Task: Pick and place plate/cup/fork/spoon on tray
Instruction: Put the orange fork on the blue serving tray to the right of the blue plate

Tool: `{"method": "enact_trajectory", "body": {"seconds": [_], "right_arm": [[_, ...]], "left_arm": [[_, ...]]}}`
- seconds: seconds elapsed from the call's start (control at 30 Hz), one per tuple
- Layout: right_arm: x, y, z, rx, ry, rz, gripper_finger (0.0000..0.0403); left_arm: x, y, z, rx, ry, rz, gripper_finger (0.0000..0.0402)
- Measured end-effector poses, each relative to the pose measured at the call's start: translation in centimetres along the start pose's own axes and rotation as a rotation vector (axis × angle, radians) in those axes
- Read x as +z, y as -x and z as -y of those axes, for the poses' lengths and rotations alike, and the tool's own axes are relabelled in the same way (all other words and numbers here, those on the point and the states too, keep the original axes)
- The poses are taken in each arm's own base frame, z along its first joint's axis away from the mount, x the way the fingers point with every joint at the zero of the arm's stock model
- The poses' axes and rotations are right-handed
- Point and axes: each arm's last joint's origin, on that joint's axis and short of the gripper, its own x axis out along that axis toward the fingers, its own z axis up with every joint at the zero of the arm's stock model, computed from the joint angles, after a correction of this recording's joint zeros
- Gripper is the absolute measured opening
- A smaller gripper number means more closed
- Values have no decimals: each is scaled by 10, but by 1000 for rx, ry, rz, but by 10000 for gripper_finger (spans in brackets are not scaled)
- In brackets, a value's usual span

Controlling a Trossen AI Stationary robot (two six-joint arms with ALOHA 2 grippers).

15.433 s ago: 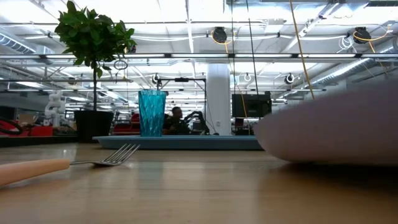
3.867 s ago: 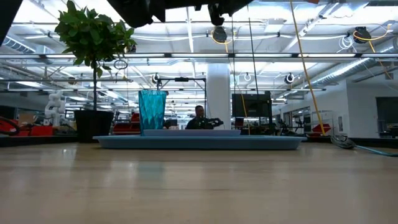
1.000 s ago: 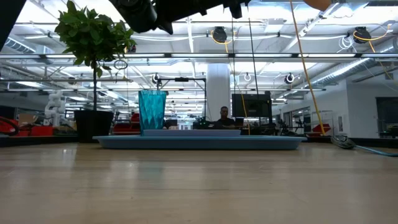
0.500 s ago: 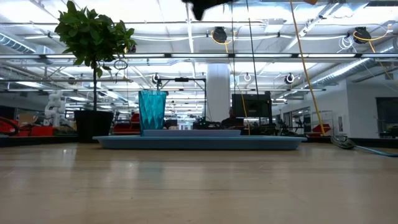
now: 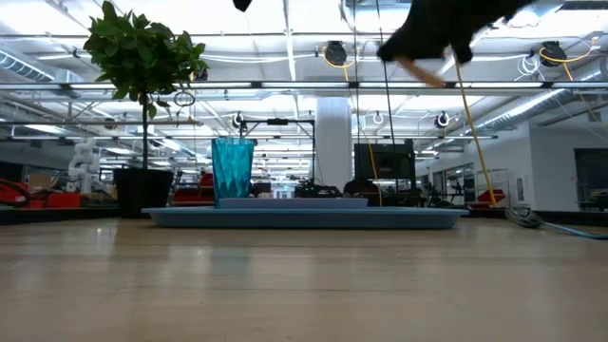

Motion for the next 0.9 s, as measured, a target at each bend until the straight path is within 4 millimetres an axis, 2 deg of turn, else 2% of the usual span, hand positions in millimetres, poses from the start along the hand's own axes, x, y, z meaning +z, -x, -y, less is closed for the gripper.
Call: {"method": "enact_trajectory", "body": {"seconds": [0.13, 0.23, 0.4, 0.63, 0.9], "right_arm": [[-22, -26, 16, -69, -43, 1, 48], [-35, -41, 26, -11, -102, -42, 44], [-47, -55, 35, 12, -191, -71, 47], [-58, -76, 55, -111, -305, -114, 45], [-88, -100, 69, -253, -465, -192, 46]], "left_arm": [[-3, 1, 4, 16, 11, -31, 81], [-4, 1, 5, 38, 25, -36, 77], [-5, 1, 6, 44, 26, -45, 77], [-5, 1, 5, 55, 27, -47, 76], [-4, 1, 3, 59, 11, -37, 76]]}}
